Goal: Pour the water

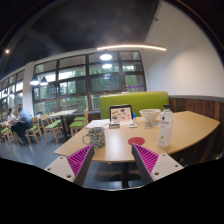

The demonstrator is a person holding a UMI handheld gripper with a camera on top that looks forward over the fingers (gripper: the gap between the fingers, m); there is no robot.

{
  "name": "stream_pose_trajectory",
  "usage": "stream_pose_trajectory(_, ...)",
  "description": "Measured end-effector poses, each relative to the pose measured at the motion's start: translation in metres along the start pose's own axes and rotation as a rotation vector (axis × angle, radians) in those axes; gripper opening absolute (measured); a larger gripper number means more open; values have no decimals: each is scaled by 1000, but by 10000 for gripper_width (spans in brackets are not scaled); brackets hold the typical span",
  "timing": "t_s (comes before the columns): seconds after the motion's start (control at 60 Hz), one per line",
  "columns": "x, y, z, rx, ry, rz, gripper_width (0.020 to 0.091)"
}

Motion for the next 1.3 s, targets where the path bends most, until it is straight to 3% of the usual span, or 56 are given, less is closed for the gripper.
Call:
stream_pose_trajectory(0.267, 8, 7, 53, 88, -31, 22, 806)
stream_pose_trajectory(0.433, 17, 38, 142, 214, -44, 10, 807)
stream_pose_trajectory(0.6, 32, 88, 212, 312, -66, -17, 816)
stream_pose_trajectory(0.85, 31, 175, 249, 310, -127, 20, 802)
stream_pose_trajectory(0.867, 30, 177, 249, 309, -128, 26, 792)
stream_pose_trajectory(0.933, 33, 185, 254, 315, -128, 25, 550)
stream_pose_trajectory(1.133, 32, 190, 256, 357, -59, 95, 482)
stream_pose_trajectory(1.167, 32, 191, 256, 361, -55, 97, 482)
stream_pose_trajectory(1.217, 32, 193, 255, 367, -67, 90, 419)
stream_pose_trajectory(1.3, 32, 195, 250, 379, -116, 59, 412)
Point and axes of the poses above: the point between the fingertips, and its own axes, seen from behind it with the camera up: z to the right, x down, y forward, the way the camera looks, the point moved 3 cm from there along -y, backward, against the way the camera looks, and after that the axes turned 15 degrees about -y, right-handed, at the moved point
